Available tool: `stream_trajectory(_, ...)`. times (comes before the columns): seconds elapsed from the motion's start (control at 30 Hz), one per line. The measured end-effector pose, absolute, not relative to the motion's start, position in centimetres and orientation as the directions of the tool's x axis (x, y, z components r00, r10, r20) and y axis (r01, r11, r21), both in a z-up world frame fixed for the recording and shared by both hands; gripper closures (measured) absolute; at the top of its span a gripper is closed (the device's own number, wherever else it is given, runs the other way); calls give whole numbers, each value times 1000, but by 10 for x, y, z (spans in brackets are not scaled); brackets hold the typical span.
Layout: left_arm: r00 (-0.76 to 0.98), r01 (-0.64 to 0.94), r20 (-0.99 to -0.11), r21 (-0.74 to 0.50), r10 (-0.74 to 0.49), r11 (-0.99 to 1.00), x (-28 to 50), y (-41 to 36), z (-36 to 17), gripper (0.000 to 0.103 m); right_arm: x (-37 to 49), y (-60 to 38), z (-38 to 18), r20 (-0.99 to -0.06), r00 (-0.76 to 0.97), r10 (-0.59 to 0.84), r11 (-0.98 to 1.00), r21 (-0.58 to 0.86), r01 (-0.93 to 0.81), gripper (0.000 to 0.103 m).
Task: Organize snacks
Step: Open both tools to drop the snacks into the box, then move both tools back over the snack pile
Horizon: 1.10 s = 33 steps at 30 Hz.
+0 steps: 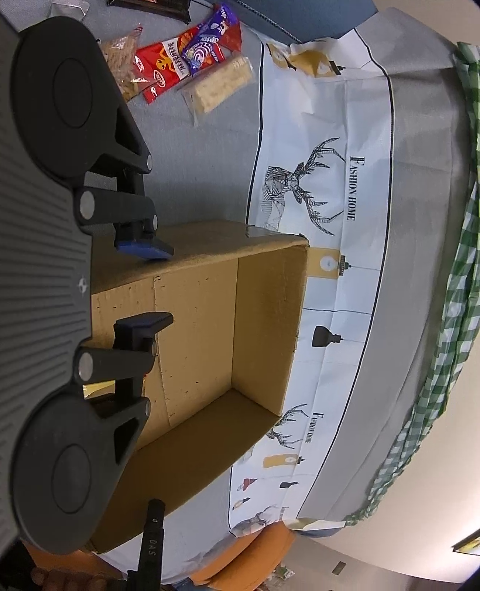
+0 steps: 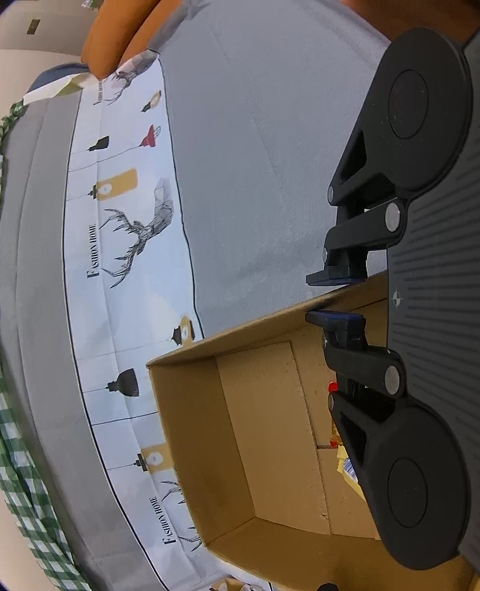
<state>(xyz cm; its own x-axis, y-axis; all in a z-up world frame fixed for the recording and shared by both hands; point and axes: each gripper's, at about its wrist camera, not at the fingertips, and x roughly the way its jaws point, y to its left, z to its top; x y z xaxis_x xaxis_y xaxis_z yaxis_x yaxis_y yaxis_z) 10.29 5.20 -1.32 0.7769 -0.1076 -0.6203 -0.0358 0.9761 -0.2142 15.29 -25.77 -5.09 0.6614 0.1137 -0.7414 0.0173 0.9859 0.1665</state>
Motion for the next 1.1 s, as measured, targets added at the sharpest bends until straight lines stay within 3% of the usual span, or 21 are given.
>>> stream_trajectory(0.1,792,-36,-603,-208,-99,977,100,52,-11,65,151,-258,-50,-736,669,104,989,150,12,89)
stream_trajectory(0.13,798,-35,-596,-187,-85,982,99,51,-9,60,149,-258,-46,-719,688,100,989,148,10,86)
stream_trajectory(0.23,832,-10,-552,-113,-54,994,89,42,-3,56,140,-258,-36,-662,745,75,991,134,19,54)
stream_trajectory(0.27,846,5,-530,-102,-59,995,84,39,0,55,138,-258,-33,-645,760,75,991,136,17,51)
stream_trajectory(0.5,910,122,-383,-113,-156,986,49,38,23,51,124,-247,-18,-571,815,96,992,123,-31,51)
stream_trajectory(0.6,894,166,-393,-153,-214,974,43,44,33,51,119,-240,-12,-548,827,125,989,140,-56,51)
stream_trajectory(0.73,849,288,-427,-118,-311,950,35,51,47,51,112,-229,-5,-524,836,160,983,166,-84,51)
stream_trajectory(0.8,828,338,-444,-89,-342,937,32,58,54,51,111,-225,-2,-514,838,182,977,187,-97,53)
stream_trajectory(0.83,831,348,-443,-57,-336,936,29,63,57,51,110,-222,0,-507,839,195,974,200,-106,59)
stream_trajectory(0.9,850,339,-432,9,-302,941,27,78,60,59,108,-217,3,-496,841,217,969,217,-122,69)
stream_trajectory(0.97,862,301,-432,14,-266,954,29,100,55,76,104,-209,6,-481,845,233,965,223,-139,73)
stream_trajectory(1.07,880,168,-441,-53,-174,984,27,149,27,85,98,-194,10,-461,847,265,958,224,-178,75)
stream_trajectory(1.1,856,77,-504,-98,-116,992,35,166,19,90,96,-189,12,-456,845,278,955,223,-194,75)
